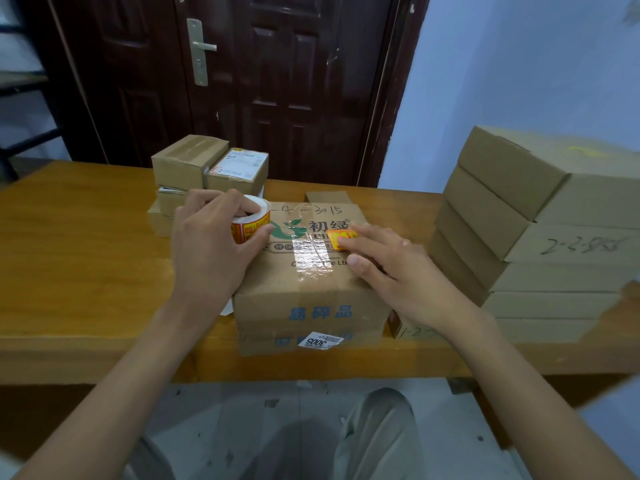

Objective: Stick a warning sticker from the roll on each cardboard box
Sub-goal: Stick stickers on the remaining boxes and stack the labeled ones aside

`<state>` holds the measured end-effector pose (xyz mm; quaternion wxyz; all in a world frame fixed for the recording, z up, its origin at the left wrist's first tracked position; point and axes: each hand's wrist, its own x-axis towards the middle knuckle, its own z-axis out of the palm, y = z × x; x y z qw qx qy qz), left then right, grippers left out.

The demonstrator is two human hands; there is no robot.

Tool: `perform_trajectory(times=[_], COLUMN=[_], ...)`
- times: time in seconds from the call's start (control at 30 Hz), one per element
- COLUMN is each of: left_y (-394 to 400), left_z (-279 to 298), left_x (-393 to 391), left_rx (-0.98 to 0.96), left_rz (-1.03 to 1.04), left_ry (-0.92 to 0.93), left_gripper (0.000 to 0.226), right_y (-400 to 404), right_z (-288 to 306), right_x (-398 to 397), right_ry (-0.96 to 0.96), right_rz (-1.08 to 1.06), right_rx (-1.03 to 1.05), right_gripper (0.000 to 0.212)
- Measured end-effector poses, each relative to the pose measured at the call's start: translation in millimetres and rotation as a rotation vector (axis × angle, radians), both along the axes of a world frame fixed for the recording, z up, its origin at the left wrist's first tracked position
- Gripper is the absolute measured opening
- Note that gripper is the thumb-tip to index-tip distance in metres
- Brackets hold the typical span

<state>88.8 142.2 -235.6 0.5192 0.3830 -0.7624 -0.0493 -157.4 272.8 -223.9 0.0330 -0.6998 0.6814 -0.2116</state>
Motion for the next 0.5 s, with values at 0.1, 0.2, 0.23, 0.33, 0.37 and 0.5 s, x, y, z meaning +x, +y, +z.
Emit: perform_trajectory(times=[0.1,0.2,0.23,0.33,0.37,0.5], left_y=[1,0,0,-1,0,5], left_z=[-2,-12,-16,-23,-23,-22], left_x=[-1,-2,-2,-3,-4,-10], left_rx=[0.061,0.221,0.275,0.354,0.367,0.402], left_rz=[0.025,0.031,0.018,-0.027,-0.027,-0.045], left_ry=[0.101,0.345,0.425,0.575,0.593,0.638], left_gripper=[0.028,0.025,0.025,0.025,0.026,0.028], right_y=[-2,-3,-2,0,0,2], right_z=[-4,-10,-14,-23,-24,-23], right_x=[3,9,12,17,18,18], right_ry=[-0.326,-0.792,-0.897,-1.066,-1.084,-1.071], right_rz=[-0.099,-0.255,-0.284,-0.329,-0.331,-0.366], right_rx=[-0.088,-0.074,-0.05,-0.061,-0.071,-0.085], right_gripper=[0.049,0.051,0.051,0.043,0.041,0.048])
